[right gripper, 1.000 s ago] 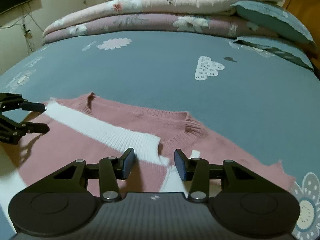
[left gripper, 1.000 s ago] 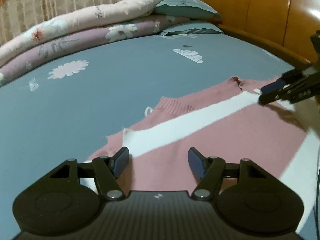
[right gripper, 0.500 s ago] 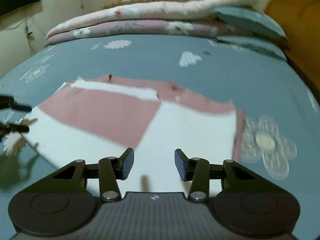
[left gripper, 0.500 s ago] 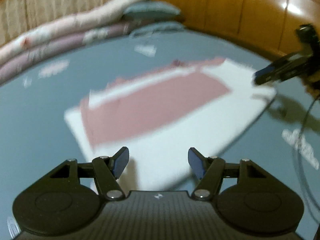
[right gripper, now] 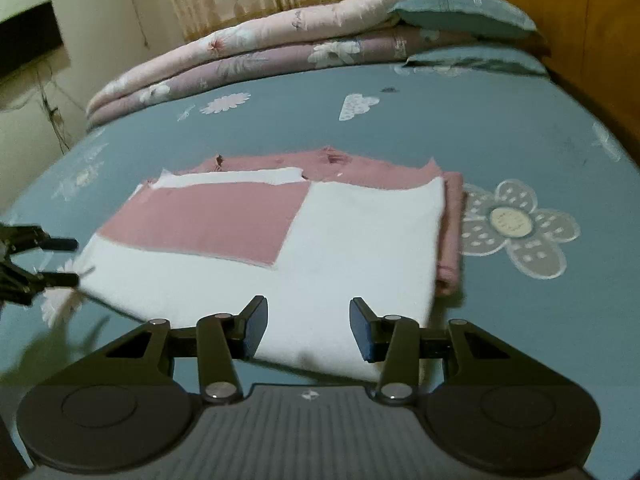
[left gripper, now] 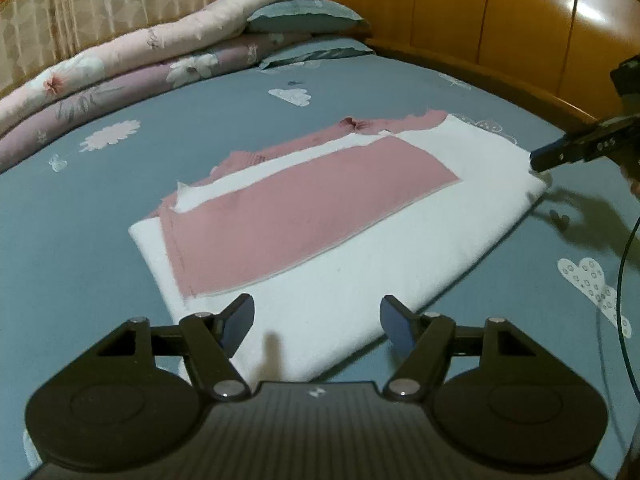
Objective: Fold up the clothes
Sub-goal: 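Move both open grippers to the side edge of the folded sweater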
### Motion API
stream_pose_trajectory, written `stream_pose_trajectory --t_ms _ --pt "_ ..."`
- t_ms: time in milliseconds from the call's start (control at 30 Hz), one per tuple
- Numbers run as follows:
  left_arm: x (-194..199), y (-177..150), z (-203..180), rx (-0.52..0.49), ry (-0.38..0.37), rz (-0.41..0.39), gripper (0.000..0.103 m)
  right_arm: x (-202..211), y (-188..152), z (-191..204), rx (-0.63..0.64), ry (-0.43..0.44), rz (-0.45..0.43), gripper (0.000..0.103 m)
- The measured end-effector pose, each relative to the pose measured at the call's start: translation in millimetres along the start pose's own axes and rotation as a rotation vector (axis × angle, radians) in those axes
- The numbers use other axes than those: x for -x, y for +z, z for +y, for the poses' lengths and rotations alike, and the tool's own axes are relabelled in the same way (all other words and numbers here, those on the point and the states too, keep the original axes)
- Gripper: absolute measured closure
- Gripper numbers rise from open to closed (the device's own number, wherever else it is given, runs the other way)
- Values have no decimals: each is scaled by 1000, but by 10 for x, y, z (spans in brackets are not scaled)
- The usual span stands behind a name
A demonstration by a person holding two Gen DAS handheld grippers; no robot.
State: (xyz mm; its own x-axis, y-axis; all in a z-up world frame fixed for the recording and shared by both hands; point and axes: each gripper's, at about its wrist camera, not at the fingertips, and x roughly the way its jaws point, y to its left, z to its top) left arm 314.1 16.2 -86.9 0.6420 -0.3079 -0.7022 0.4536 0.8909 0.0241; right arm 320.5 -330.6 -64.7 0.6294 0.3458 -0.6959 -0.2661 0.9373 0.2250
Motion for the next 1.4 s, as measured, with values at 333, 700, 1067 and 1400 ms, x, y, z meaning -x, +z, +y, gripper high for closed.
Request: stream_pose_trajectory --t_ms 333,700,1067,1400 --pt "-18 -351 64 -37 84 71 32 38 -294 -379 -136 -5 6 61" --pt "-61 -286 -989 -777 279 -29 31 -62 -343 1078 734 -301 -39 36" --pt "-507 -250 -1389 -989 298 -42 31 -685 -513 1780 1068 -200 -21 33" --pt "-518 -359 -1280 -1018 367 -54 27 -763 -532 1554 1130 -331 -11 23"
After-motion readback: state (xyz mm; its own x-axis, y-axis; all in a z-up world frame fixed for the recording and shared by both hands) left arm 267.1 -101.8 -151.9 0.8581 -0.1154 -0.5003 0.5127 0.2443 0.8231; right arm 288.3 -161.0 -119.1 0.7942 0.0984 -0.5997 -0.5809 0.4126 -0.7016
